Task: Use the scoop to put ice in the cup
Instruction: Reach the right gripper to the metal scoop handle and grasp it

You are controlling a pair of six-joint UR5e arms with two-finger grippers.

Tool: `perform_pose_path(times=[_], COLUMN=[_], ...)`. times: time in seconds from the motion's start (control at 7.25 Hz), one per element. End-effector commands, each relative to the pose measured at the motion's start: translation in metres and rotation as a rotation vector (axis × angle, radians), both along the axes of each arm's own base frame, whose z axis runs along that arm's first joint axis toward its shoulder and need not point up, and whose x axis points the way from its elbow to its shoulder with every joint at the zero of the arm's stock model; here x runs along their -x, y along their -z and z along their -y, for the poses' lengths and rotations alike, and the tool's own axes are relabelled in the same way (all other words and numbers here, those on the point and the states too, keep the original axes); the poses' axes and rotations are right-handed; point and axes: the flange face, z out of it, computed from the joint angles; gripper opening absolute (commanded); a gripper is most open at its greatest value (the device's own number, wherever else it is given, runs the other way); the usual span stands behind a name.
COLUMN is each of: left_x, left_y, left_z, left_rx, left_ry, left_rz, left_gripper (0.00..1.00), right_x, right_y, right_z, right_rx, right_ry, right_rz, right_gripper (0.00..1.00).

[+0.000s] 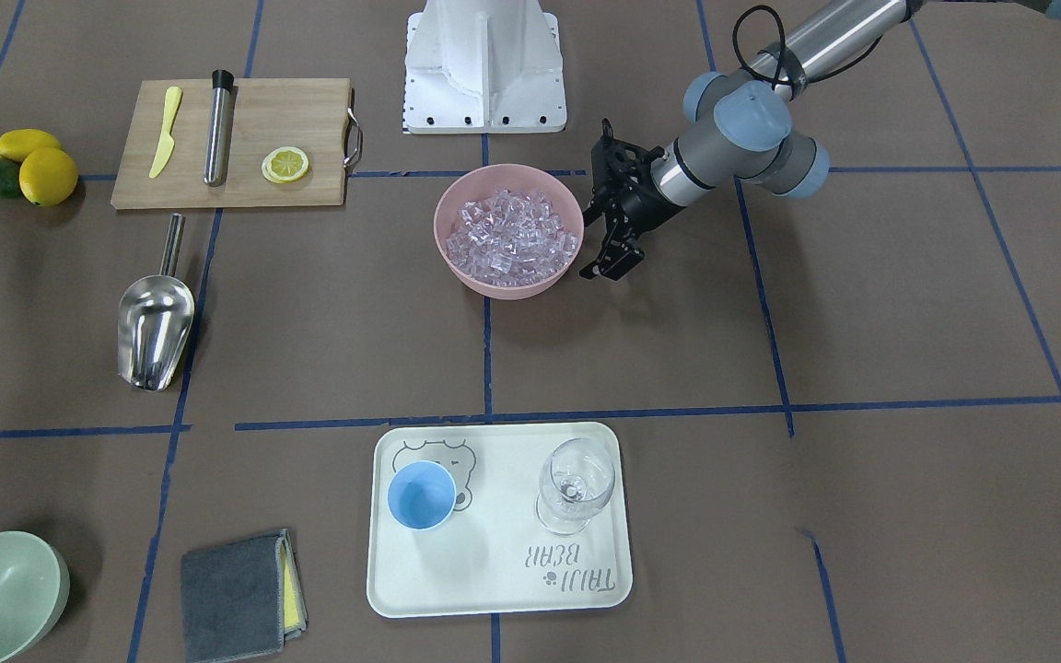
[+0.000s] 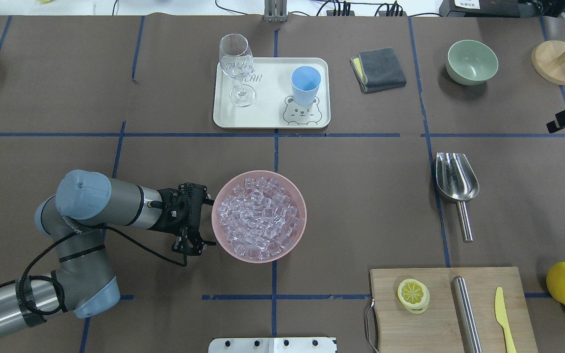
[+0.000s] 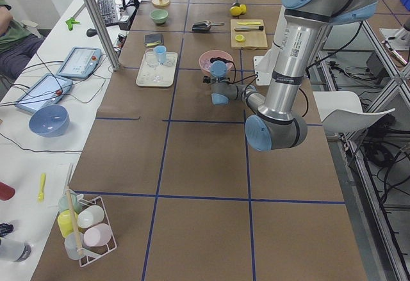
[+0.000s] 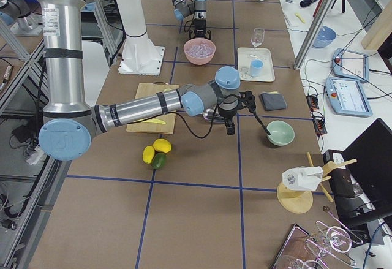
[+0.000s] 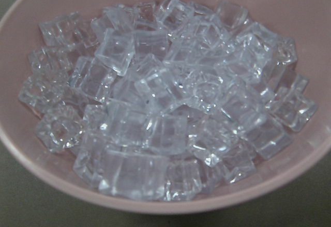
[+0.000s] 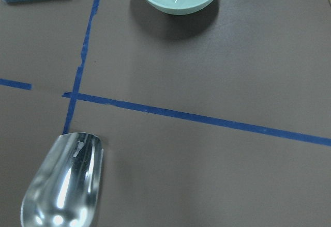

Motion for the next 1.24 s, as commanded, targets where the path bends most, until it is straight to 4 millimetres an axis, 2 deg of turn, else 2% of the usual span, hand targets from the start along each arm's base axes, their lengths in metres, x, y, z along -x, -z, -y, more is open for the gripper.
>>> perform_pose_path(times=[0.0,0.14,0.28,0.41,0.55,0.69,0.83,1.1], left_x=[-0.002,-0.002,-0.002,-0.002,-0.002,-0.002,-0.002,-0.002], left_y=[0.006,0.006,0.006,0.006,0.006,0.006,0.007,0.006], left_z=[0.0,0.0,0.0,0.0,0.0,0.0,0.0,0.0], left_rx=[0.018,0.018,0.018,0.018,0.018,0.018,0.017,0.018], left_ry=[0.002,0.003,0.003,0.003,0.002,0.002,0.002,0.002], left_rz=[-0.011,-0.011,-0.011,-0.011,-0.011,-0.013,-0.014,-0.013], left_gripper=[1.0,1.0,1.0,1.0,1.0,1.0,1.0,1.0], right_x=[0.046,0.068,0.102,0.125,0.129,0.129,0.149,0.184], right_y=[0.035,0.051,0.069,0.077,0.079,0.068,0.055,0.04], right_z=[-0.025,-0.04,-0.057,-0.077,-0.09,-0.096,-0.113,-0.135], right_rx=[0.132,0.171,0.196,0.171,0.15,0.166,0.127,0.13], right_ry=[-0.053,-0.052,-0.083,-0.085,-0.079,-0.09,-0.073,-0.033], right_rz=[0.046,0.061,0.042,0.008,-0.009,-0.034,-0.08,-0.123], right_gripper=[1.0,1.0,1.0,1.0,1.0,1.0,1.0,1.0])
